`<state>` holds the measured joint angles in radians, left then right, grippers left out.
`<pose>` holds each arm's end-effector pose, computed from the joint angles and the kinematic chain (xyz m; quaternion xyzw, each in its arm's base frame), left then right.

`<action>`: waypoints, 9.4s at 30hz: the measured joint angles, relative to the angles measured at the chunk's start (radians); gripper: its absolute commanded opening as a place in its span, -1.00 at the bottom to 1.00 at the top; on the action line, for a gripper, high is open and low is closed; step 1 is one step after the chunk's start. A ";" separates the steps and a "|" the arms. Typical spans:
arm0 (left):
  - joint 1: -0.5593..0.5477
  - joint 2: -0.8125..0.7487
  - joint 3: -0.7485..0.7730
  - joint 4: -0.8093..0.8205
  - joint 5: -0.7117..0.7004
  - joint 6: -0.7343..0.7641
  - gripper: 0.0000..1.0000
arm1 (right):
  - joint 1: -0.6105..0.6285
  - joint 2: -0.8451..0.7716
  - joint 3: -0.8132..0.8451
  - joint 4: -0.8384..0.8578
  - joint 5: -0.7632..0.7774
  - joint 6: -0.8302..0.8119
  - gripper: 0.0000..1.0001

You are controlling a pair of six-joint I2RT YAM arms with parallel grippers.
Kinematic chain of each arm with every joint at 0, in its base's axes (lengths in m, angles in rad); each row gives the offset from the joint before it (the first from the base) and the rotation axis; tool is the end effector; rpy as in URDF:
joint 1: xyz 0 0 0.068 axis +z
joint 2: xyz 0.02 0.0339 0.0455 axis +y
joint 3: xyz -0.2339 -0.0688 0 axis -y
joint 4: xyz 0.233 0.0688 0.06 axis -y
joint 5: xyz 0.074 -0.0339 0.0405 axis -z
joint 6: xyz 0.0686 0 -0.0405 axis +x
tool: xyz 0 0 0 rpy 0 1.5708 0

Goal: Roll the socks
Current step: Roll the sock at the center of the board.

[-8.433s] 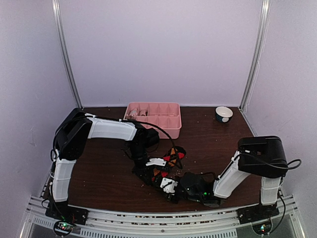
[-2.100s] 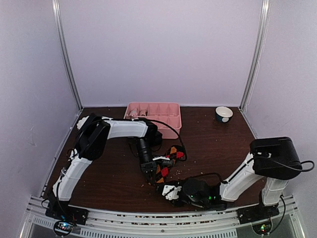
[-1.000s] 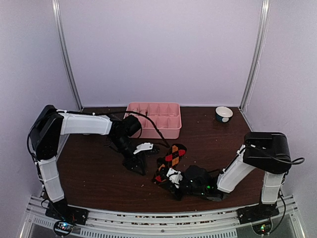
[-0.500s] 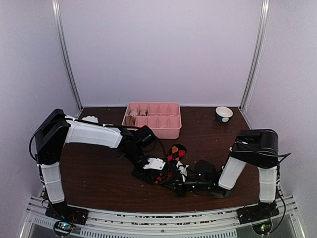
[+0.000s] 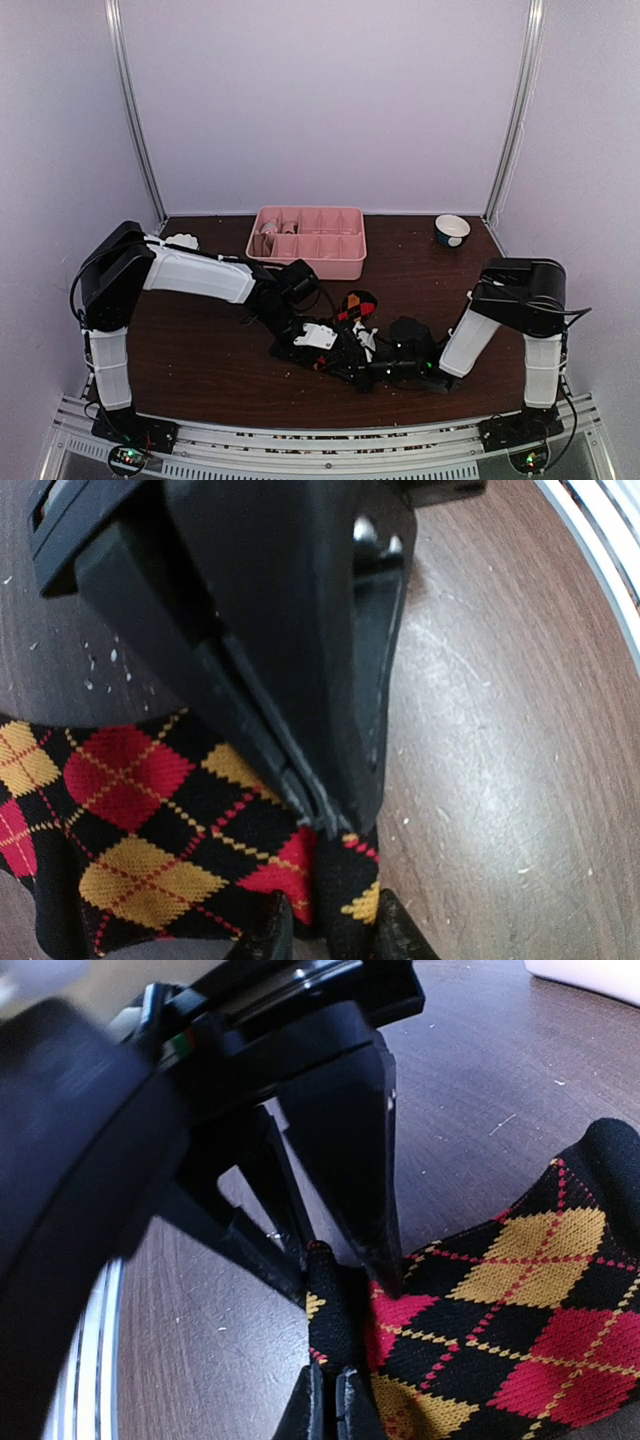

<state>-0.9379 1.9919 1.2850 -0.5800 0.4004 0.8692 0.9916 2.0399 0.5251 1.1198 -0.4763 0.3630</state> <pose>0.1974 -0.3143 0.0896 0.7795 0.5783 -0.2015 0.1318 0.1506 0.2878 0.0409 -0.3744 0.7286 0.4907 0.2970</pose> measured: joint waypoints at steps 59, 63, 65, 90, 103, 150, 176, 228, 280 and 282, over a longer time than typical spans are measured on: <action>0.097 0.443 0.578 -0.766 0.304 -0.317 -1.00 | 0.336 -0.377 -0.315 -0.009 0.876 -0.391 0.67; 0.097 0.450 0.590 -0.785 0.293 -0.329 -1.00 | 0.389 -0.290 -0.263 -0.041 0.853 -0.522 0.38; 0.097 0.452 0.592 -0.789 0.291 -0.330 -1.00 | 0.390 -0.266 -0.211 -0.077 0.823 -0.579 0.22; 0.106 0.454 0.559 -0.815 0.328 -0.283 -0.55 | 0.238 -0.121 0.125 -0.375 0.446 -0.755 -1.00; 0.138 -0.071 0.034 -0.300 0.048 -0.323 0.96 | 0.168 -0.105 0.099 -0.322 0.273 -0.552 -1.00; -0.040 -0.090 -0.094 0.005 -0.137 -0.071 -0.51 | -0.063 0.032 0.180 -0.254 -0.253 0.037 -1.00; 0.056 0.106 0.181 -0.311 0.055 -0.103 -1.00 | -0.055 -0.399 -0.330 -0.118 0.486 -0.021 1.00; 0.178 0.383 0.421 -0.785 0.359 -0.092 -0.90 | 0.254 -0.213 0.090 -0.303 0.354 -0.622 -0.11; 0.198 0.238 0.400 -0.473 0.130 -0.189 0.18 | 0.219 -0.194 0.137 -0.538 0.234 -0.558 -1.00; 0.180 0.246 0.422 -0.465 0.117 -0.195 0.17 | 0.224 -0.200 0.136 -0.550 0.232 -0.545 -1.00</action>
<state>-0.7578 2.2383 1.7069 -1.0454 0.5171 0.6746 1.2160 1.8397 0.6613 0.5697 -0.2447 -0.1818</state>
